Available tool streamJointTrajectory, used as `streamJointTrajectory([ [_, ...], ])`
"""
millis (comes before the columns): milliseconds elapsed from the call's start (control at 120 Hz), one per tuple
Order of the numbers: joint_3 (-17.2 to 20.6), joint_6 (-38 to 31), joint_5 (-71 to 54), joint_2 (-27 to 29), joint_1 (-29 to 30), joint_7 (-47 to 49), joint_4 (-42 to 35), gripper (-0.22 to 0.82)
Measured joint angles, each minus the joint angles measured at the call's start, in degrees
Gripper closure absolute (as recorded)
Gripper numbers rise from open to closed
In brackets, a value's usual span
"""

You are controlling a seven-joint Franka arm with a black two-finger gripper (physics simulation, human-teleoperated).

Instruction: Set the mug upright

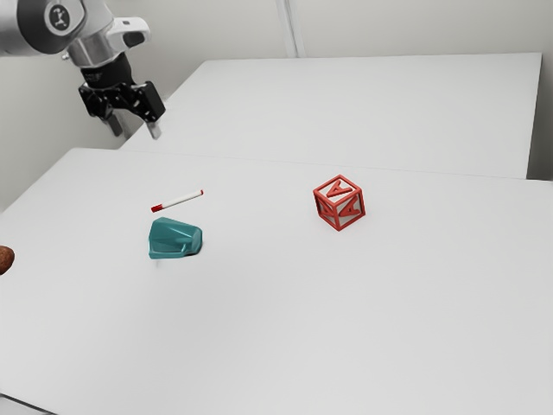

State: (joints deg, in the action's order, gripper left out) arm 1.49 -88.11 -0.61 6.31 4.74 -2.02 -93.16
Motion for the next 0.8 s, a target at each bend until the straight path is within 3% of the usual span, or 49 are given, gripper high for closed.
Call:
streamJointTrajectory([
  [375,0.2,-0.1,6.7,-0.3,14.9,-6.2,-2.1,0.02],
  [800,0.2,-8.3,23.0,-11.1,27.6,-21.2,-9.3,0.02],
])
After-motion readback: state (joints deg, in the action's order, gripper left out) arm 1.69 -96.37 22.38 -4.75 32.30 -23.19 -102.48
